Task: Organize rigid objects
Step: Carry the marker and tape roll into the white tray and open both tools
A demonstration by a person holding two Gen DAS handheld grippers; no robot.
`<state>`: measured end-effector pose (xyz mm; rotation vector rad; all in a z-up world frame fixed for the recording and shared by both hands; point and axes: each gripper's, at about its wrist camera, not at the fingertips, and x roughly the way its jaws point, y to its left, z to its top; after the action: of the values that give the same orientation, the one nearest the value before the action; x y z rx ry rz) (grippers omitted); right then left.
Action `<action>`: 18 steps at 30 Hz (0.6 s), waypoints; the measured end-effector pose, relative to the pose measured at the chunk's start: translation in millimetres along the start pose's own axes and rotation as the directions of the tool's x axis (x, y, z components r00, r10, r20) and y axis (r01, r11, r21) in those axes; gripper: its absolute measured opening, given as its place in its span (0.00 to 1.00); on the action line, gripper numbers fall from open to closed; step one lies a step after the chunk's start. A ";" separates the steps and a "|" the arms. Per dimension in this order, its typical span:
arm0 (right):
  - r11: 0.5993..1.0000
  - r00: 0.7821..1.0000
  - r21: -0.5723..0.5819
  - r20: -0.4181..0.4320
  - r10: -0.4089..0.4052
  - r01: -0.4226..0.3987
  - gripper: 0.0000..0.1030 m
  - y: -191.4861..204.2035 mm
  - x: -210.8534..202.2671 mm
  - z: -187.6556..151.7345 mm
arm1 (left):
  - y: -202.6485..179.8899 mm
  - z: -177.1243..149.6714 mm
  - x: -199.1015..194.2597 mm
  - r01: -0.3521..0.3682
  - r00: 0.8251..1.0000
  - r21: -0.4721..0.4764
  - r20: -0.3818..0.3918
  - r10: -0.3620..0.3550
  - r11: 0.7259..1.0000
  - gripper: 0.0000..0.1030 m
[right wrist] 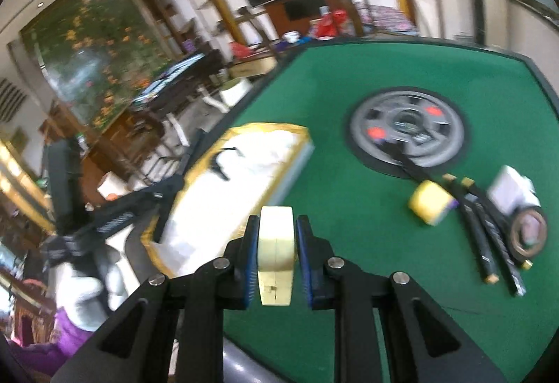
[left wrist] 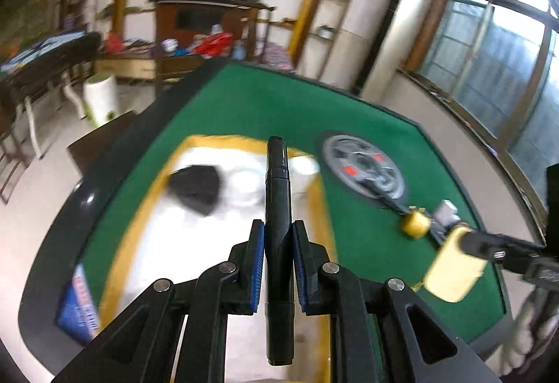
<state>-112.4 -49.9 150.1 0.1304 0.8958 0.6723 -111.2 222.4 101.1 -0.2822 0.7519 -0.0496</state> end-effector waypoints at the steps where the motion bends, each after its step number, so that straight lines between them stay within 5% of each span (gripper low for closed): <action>1: 1.000 1.000 -0.010 -0.010 0.018 -0.018 0.19 8.7 4.8 3.4 | 5.5 -1.7 3.9 -0.011 1.000 -0.007 -0.004 0.011 1.000 0.15; 11: 0.992 0.984 -0.081 -0.158 0.079 -0.093 0.19 80.1 83.2 16.5 | 58.1 -11.4 49.5 -0.072 0.993 -0.088 -0.097 0.064 0.993 0.15; 18: 0.996 0.975 -0.023 -0.208 0.079 -0.086 0.18 86.0 119.3 20.7 | 76.7 -13.6 57.2 -0.051 0.992 -0.136 -0.124 0.034 0.989 0.16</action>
<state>-86.5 92.0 114.6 0.0705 1.0838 0.7875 -83.0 284.7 32.7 -0.3982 0.8840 0.0263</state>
